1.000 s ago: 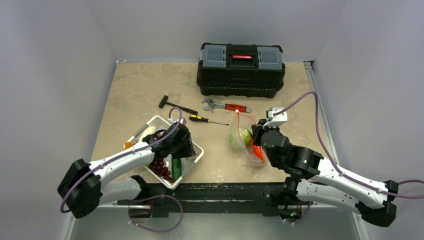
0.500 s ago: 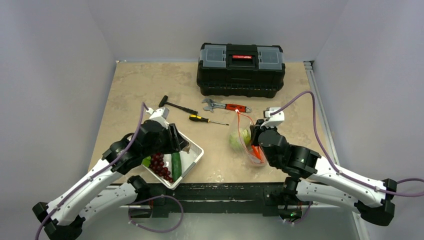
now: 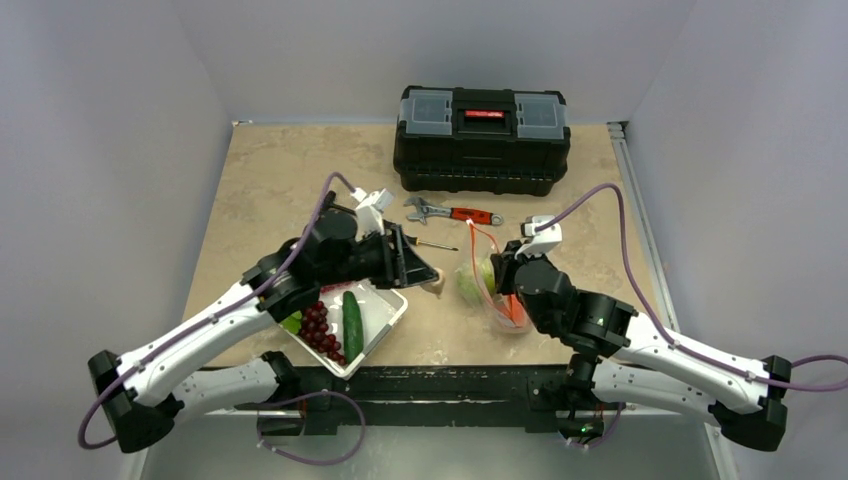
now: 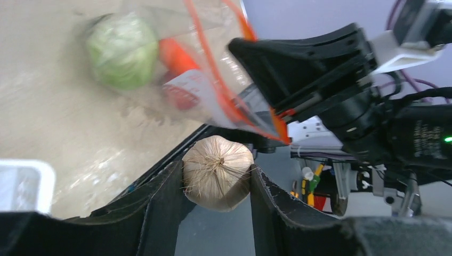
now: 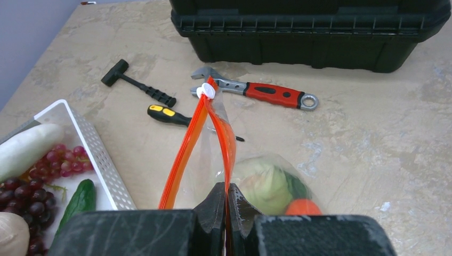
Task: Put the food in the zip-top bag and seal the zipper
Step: Place the fake vegetable in the zipper food storage bag.
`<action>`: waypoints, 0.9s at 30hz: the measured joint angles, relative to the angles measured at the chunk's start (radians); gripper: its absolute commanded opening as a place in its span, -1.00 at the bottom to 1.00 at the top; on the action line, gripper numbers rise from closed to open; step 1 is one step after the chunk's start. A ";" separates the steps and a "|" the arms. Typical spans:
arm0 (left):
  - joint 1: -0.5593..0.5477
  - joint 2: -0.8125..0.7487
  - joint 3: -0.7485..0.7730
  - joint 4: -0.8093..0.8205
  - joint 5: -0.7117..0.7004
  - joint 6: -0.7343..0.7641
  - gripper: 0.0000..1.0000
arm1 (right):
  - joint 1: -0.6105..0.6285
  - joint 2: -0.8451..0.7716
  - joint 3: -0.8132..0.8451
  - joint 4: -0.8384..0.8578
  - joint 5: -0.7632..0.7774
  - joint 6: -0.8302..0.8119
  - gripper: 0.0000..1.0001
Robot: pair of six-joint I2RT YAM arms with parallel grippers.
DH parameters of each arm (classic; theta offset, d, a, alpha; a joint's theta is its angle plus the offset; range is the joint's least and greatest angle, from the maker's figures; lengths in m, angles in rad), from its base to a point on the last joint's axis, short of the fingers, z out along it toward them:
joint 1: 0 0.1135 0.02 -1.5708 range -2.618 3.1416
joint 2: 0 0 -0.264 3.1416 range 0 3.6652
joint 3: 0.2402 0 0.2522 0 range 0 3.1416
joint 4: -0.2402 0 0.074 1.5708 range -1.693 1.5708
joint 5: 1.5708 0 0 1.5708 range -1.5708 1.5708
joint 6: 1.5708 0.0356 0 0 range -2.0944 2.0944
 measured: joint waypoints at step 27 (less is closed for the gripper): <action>-0.084 0.451 0.247 0.206 0.066 -0.040 0.51 | 0.000 -0.031 0.051 0.006 -0.042 0.018 -1.00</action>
